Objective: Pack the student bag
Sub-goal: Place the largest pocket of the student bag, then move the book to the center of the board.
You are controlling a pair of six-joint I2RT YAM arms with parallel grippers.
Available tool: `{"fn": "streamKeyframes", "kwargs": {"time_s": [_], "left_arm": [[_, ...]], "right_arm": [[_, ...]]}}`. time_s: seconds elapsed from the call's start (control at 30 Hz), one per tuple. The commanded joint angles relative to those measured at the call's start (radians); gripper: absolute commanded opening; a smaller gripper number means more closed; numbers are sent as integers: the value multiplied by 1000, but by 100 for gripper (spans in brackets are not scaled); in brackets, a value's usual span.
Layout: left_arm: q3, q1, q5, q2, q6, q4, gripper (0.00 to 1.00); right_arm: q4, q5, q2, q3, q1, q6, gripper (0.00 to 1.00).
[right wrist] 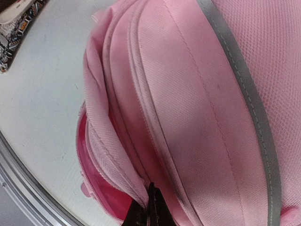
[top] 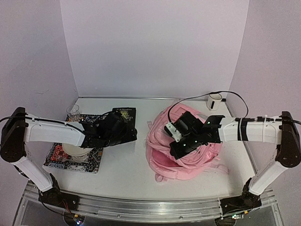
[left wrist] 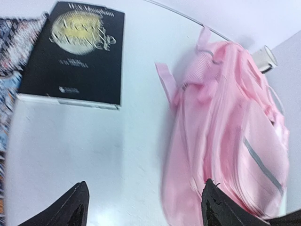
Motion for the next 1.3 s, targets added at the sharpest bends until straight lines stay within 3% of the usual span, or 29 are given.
{"fn": "streamKeyframes", "kwargs": {"time_s": [0.0,0.13,0.2,0.43,0.57,0.7,0.93,1.07,1.27], "left_arm": [[114,55,-94,41,138,-105,85],[243,85,-146,148,234,-192,88],[314,95,-176,210,276,-239,89],[536,133,-256,438,410,-323,92],[624,191,-208,534,456,-344,93],[711,233,-146,618,508,-348,93],[795,324,46,708,529,-352,93],[756,335,158,725,508,-356,91],[566,331,319,711,412,-354,89]], "right_arm": [[-79,6,-67,-67,-3,79,3],[-115,58,-90,-98,-3,116,5],[-117,80,-109,-94,-2,120,13],[-115,190,-174,-16,-3,87,66],[-106,230,-181,14,-2,79,83],[-79,232,-176,14,-3,80,89],[-39,196,-160,2,-2,85,90],[-16,174,-153,-1,-3,86,90],[5,144,-125,17,-2,68,90]]}}
